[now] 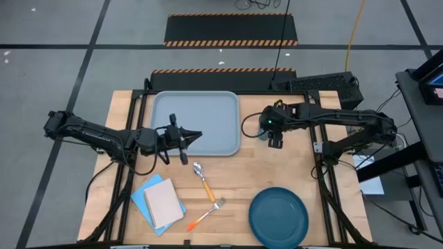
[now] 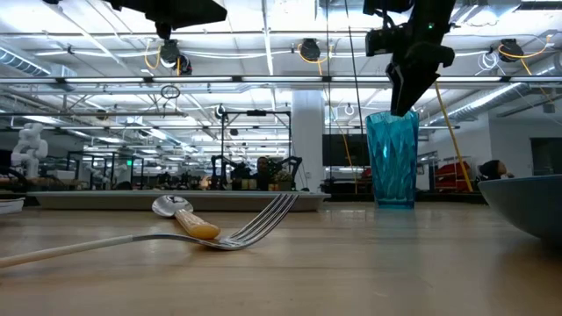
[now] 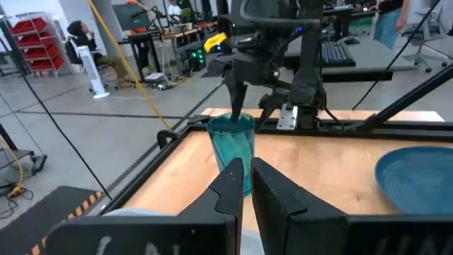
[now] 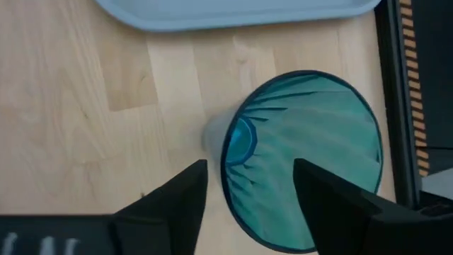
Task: Pick and place plate/cup/fork/spoon on tray
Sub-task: Put the blue cup on the top right of the light blue tray
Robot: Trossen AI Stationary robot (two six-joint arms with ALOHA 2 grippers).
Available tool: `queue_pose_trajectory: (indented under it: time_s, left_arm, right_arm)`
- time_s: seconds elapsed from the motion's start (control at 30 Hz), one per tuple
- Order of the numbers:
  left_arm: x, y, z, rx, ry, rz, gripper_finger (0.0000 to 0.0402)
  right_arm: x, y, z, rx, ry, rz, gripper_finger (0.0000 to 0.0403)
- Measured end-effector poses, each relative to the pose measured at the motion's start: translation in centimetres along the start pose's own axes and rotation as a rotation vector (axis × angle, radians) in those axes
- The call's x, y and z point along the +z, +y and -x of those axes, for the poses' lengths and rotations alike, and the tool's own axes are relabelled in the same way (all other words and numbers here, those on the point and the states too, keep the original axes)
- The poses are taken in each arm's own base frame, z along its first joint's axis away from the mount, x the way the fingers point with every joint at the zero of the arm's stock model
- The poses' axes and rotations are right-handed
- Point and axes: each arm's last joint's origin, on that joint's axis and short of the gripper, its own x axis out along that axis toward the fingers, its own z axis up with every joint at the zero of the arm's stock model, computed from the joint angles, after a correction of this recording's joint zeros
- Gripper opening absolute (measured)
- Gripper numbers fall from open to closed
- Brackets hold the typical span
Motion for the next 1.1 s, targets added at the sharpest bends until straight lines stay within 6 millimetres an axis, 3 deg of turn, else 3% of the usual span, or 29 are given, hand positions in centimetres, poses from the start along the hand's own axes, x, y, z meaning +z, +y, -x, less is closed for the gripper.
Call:
queue_pose_trajectory:
  time_s: [0.53, 1.1]
  left_arm:
    - [0.37, 0.02, 0.01, 0.0, -0.035, -0.008, 0.0033]
    - [0.38, 0.02, 0.01, 0.001, -0.035, -0.064, 0.0033]
  right_arm:
    - [-0.02, -0.38, -0.11, 0.052, -0.005, 0.036, 0.001]
    - [-0.02, -0.36, -0.11, 0.053, -0.006, 0.058, 0.0001]
